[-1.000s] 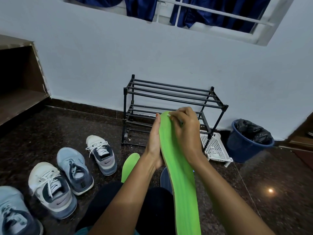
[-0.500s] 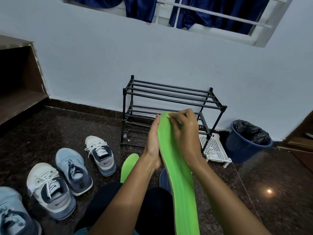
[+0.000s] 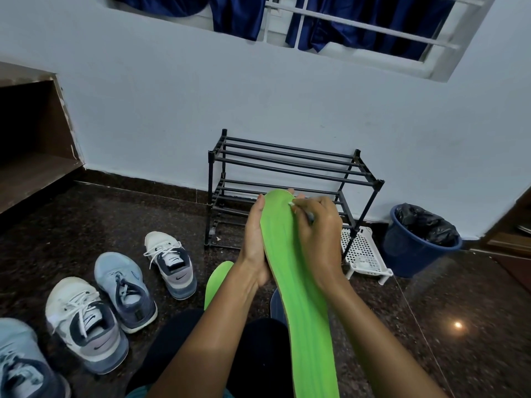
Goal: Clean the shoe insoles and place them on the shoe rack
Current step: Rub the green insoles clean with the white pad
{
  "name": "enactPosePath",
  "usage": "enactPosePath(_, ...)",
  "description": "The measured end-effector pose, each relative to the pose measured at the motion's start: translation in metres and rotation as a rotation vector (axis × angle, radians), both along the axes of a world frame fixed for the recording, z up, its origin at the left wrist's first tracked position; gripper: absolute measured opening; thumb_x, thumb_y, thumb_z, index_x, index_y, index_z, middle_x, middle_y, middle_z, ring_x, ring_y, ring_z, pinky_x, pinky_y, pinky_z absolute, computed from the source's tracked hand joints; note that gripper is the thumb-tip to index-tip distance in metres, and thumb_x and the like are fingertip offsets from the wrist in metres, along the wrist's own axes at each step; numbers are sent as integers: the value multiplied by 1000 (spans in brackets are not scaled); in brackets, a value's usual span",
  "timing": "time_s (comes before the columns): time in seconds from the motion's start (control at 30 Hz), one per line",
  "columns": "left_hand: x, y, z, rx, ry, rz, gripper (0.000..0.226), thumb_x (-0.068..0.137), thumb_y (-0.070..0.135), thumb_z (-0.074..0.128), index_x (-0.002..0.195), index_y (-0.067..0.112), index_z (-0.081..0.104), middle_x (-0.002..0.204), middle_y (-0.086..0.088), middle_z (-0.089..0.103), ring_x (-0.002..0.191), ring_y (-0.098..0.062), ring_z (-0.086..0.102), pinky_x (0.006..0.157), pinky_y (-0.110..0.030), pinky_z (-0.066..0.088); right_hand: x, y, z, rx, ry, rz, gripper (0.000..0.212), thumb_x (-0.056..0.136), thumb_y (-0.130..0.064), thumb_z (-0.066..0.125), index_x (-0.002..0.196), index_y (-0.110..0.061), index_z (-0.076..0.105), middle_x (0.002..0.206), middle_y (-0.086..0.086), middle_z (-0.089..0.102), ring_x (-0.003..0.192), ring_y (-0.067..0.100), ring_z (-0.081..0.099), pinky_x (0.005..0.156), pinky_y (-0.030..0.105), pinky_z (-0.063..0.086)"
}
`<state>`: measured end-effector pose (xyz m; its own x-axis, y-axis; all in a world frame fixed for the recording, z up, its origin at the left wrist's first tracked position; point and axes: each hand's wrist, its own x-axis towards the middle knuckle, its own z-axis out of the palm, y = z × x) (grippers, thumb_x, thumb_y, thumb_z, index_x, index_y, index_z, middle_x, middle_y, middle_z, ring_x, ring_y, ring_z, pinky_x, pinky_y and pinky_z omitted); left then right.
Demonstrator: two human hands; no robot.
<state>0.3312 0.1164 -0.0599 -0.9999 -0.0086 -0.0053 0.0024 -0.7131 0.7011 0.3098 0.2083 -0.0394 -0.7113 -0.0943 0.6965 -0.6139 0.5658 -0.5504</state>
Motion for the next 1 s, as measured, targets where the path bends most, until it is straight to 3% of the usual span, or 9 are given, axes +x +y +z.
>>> enactPosePath(0.1,1,-2,-2,-13,27,-9,53,99,49,25,122,15,60,97,-6,73,83,-16,70,66,-26,56,0,-7,3,-34,33,15,11,84,1,61,93,0,68,87,-2,52,86,17,54,77,29,48)
enactPosePath(0.17,1,-2,-2,-14,28,-7,54,98,50,26,119,16,62,97,-6,73,84,-16,70,66,-26,57,2,-11,3,-46,42,28,12,84,1,61,93,0,68,87,-1,51,85,16,53,77,28,48)
enactPosePath(0.33,0,2,-2,-2,-1,-26,75,90,68,15,133,18,53,130,-5,61,120,-27,57,103,-37,45,20,-25,-8,7,22,118,17,84,-1,60,98,0,68,88,3,53,88,10,48,81,10,36)
enactPosePath(0.4,-2,2,-2,12,-1,-20,80,87,72,8,133,23,52,133,-3,59,124,-30,53,106,-42,40,27,-27,-11,-1,12,137,17,82,-1,60,96,-2,69,87,5,56,85,7,48,81,6,32)
enactPosePath(0.53,-1,2,-3,26,-5,-32,78,90,70,13,127,17,58,125,-7,64,117,-26,59,94,-34,50,25,-21,-2,-4,-19,157,13,80,2,64,91,-1,70,85,5,58,84,12,54,79,13,40)
enactPosePath(0.6,0,3,-4,21,7,-21,66,95,60,22,117,14,64,108,-8,71,99,-20,68,79,-29,56,17,-17,5,-1,-12,116,11,79,3,65,88,-1,70,85,4,57,83,16,54,76,8,38)
enactPosePath(0.7,0,2,-5,2,28,-19,56,96,51,28,104,13,68,93,-7,72,85,-18,70,73,-27,55,10,-14,10,-35,-15,71,10,78,4,65,85,-1,70,85,3,57,84,18,55,74,5,36)
enactPosePath(0.9,-1,2,-1,45,-6,-13,60,98,51,16,114,23,66,118,-4,68,109,-19,64,96,-30,47,29,-26,-2,-78,-92,156,18,76,6,63,83,-8,72,84,-1,60,83,13,57,78,18,42)
enactPosePath(1.0,0,2,-1,34,-18,-18,58,98,52,19,120,18,61,123,-6,65,114,-21,61,96,-31,48,26,-23,2,-59,-96,175,16,78,6,63,86,-5,71,84,2,58,82,12,55,76,11,39)
